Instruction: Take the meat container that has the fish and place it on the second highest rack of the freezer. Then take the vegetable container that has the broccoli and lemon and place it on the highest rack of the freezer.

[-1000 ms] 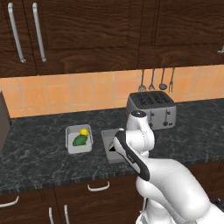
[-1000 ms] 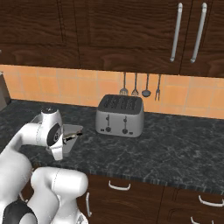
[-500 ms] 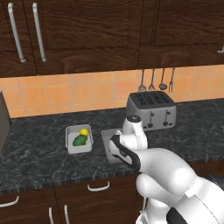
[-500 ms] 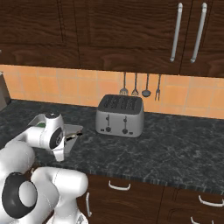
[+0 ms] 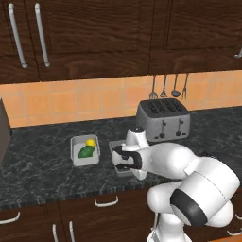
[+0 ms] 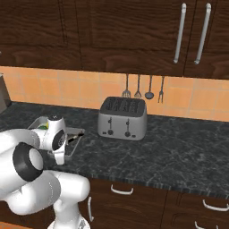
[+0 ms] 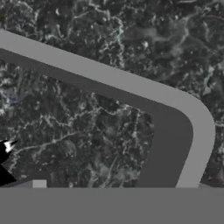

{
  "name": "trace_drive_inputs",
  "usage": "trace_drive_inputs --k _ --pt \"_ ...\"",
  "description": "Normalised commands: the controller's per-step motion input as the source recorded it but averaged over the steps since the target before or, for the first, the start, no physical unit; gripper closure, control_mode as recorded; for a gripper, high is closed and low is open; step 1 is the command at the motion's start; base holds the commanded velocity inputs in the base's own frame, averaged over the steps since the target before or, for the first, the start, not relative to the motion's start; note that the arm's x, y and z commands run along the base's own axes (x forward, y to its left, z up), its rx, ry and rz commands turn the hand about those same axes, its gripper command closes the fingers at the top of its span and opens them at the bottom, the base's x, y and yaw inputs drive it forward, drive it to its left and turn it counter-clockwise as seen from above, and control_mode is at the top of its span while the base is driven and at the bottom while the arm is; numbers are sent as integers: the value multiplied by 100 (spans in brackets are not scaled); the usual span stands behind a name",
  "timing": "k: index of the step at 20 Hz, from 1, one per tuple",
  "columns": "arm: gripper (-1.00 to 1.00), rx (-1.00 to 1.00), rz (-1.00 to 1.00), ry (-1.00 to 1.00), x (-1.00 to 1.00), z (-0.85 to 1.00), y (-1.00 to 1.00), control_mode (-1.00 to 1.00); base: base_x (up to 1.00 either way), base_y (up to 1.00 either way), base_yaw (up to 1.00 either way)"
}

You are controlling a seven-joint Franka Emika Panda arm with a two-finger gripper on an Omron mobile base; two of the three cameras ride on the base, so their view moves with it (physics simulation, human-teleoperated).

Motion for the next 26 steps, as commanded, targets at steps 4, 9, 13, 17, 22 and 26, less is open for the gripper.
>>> trace_drive_inputs --k 4,9,13,17,22,26 --pt "100 0 -9 9 7 -53 22 -100 0 0 0" --pt "100 1 -10 1 -23 -33 0 -100 0 0 0" --pt "100 4 -15 0 -33 -2 0 -100 0 0 0" --pt "100 10 -12 0 -27 27 -14 -100 0 0 0" --pt "100 11 -4 4 -22 55 -14 -100 0 0 0" --pt "100 7 0 1 -40 75 -5 -100 0 0 0"
